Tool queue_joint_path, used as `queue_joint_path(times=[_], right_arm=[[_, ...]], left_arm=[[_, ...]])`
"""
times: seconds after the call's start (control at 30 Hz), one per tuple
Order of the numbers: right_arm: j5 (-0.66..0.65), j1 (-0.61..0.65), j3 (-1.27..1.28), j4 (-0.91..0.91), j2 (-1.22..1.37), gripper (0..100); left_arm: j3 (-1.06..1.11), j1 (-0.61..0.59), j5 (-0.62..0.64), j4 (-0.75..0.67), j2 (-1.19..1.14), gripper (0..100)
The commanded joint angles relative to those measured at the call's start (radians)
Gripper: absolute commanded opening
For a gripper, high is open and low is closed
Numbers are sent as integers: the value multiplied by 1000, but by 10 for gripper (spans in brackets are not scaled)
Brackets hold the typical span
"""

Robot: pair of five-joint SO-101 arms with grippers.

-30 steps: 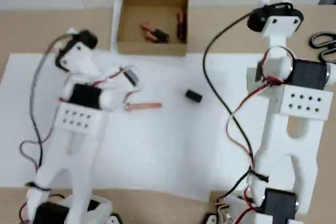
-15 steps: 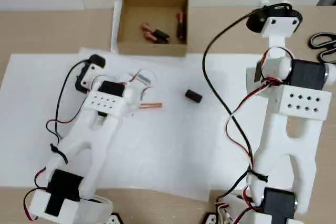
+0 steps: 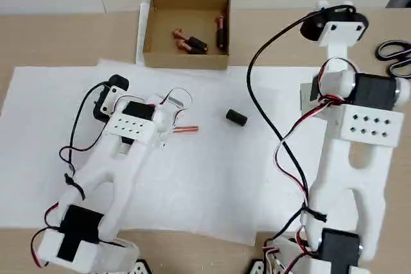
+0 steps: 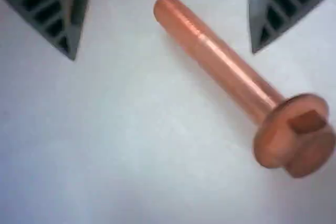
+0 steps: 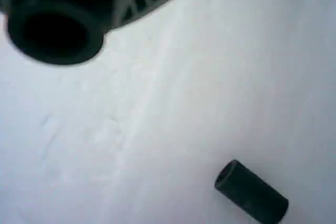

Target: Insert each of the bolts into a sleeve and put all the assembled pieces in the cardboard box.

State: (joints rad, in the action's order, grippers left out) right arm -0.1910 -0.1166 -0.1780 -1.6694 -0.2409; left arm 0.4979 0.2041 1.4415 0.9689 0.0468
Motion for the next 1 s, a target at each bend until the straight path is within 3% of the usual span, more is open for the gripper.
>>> queue_joint_path(times=[0.0, 0.6, 0.77, 0.97], right_arm=[[14, -12, -6, -4, -42, 3], [14, -15, -6, -4, -41, 3], [14, -15, -6, -4, -41, 3], [14, -15, -6, -4, -41, 3]], left_arm=[[7, 3, 3, -18, 5, 203], [213, -29, -5, -273, 5, 203], [226, -25, -5, -285, 6, 202], [229, -21, -14, -284, 6, 86]])
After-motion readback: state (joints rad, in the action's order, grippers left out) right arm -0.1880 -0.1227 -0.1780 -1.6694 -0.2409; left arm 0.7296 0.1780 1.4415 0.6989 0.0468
